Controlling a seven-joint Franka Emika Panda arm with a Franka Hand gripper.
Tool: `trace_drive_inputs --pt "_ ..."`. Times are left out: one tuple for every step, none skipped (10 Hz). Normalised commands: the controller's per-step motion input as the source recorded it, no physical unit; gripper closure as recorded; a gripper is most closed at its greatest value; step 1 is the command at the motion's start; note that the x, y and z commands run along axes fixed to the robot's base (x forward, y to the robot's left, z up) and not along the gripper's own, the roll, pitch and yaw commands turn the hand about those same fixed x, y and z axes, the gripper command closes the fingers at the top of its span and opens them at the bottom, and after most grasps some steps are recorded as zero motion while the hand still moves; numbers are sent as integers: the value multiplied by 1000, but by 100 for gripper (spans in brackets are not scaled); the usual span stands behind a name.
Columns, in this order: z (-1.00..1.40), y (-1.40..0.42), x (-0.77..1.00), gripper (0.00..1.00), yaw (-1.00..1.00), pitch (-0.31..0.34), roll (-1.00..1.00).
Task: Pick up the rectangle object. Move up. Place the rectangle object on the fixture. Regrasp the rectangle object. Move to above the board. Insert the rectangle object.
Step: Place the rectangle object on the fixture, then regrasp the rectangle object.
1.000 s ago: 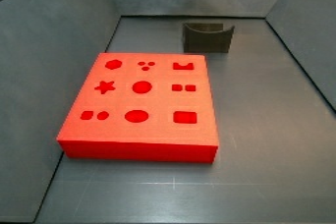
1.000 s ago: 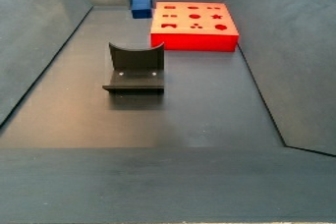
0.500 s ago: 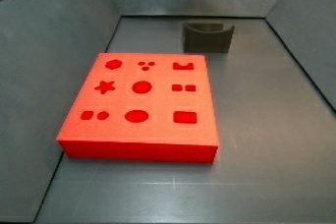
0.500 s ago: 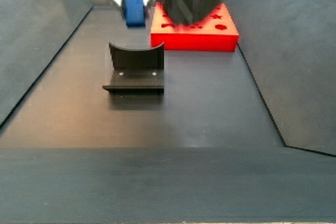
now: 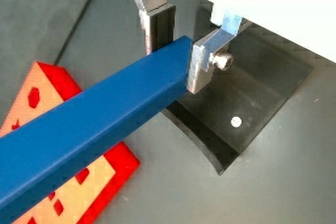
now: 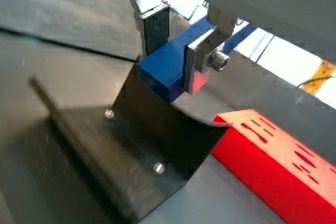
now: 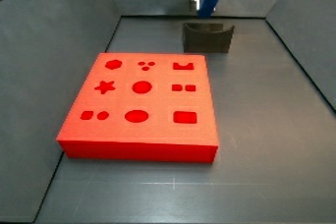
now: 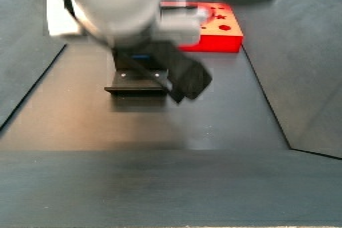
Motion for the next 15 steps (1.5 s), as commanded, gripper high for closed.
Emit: trace_drive_inputs --pt "-1000 106 167 100 -81 74 -296" --pt "-1000 100 173 100 -87 71 -202" --pt "-1000 110 175 100 -100 55 -164" --pt "-842 102 155 100 -106 43 -155" --pt "-677 83 128 100 -107 30 -152" --pt "-518 66 109 100 -105 17 -149" --pt "-506 54 77 100 -93 8 -109" --pt "0 0 0 0 0 0 0" --pt "1000 0 0 0 -27 35 26" --pt "1000 3 -5 0 -21 36 33" --pt "1000 3 -21 0 -13 40 50" --pt "1000 -5 -27 0 -8 40 67" --pt "1000 -3 -33 0 -8 44 66" --pt "885 1 -35 0 -12 50 58" --pt "768 1 -33 0 -12 55 57"
